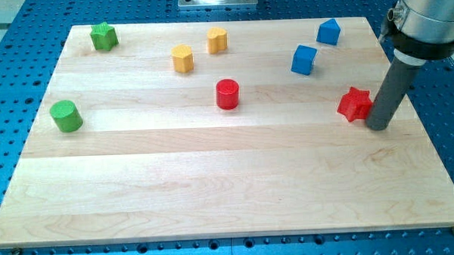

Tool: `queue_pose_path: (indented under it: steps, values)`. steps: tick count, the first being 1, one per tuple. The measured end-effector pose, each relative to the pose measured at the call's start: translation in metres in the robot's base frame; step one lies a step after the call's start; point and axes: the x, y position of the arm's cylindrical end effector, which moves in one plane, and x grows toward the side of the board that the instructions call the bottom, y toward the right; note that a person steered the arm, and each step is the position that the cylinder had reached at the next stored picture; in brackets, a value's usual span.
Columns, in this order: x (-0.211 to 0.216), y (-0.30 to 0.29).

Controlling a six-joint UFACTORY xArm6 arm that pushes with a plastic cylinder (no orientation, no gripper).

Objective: Push the red circle vertical to the bottom of the green circle

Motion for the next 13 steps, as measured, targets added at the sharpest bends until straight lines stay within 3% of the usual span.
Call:
queue_pose_path:
  steps: [1,3,4,5,6,9,10,11,12,13]
  values:
    - [0.008,-0.091]
    - [-0.089,-0.137]
    - [-0.108,-0.198]
    - [-0.062,-0.239]
    - [-0.002,-0.231]
    - [-0.015,-0.271]
    - [0.005,-0.269]
    - [0.007,-0.221]
    - [-0.014,-0.207]
    - [-0.007,-0.188]
